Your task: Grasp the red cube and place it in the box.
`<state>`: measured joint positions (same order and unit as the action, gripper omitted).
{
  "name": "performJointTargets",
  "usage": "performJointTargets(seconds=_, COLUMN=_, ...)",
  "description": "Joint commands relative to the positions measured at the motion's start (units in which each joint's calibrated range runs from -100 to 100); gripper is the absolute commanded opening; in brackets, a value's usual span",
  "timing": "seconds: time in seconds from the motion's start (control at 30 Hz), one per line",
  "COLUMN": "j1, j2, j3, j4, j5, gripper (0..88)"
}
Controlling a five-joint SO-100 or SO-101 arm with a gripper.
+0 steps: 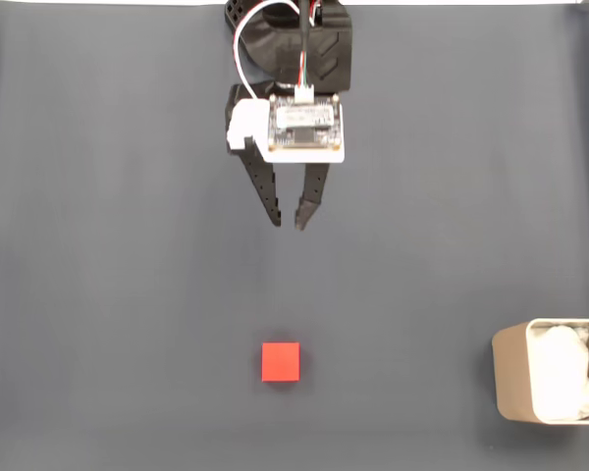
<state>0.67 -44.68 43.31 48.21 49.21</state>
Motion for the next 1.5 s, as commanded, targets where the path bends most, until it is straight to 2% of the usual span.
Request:
performJointTargets(seconds=0.0, j1=0.9, j2=3.4, j3=-6.3, j4=0.4, j5=0.0, gripper=9.2)
performJointTargets(seconds=0.53, j1=3.2, j2=17.8, j3=-18.9, j4=0.4, j5=0.6, gripper=34.0)
performJointTargets(seconds=0.7, j1=3.5, j2=23.6, j3=-23.0, j4=0.3, j5=1.4, gripper=38.3)
performJointTargets(seconds=1.1, j1=3.1, j2=40.3, j3=-34.1, j4=-1.7, j5=3.0, gripper=43.9)
performJointTargets(seconds=1.47, j1=2.6, j2=52.0, j3=-44.9, j4=-2.3, j5=3.2, gripper=44.6)
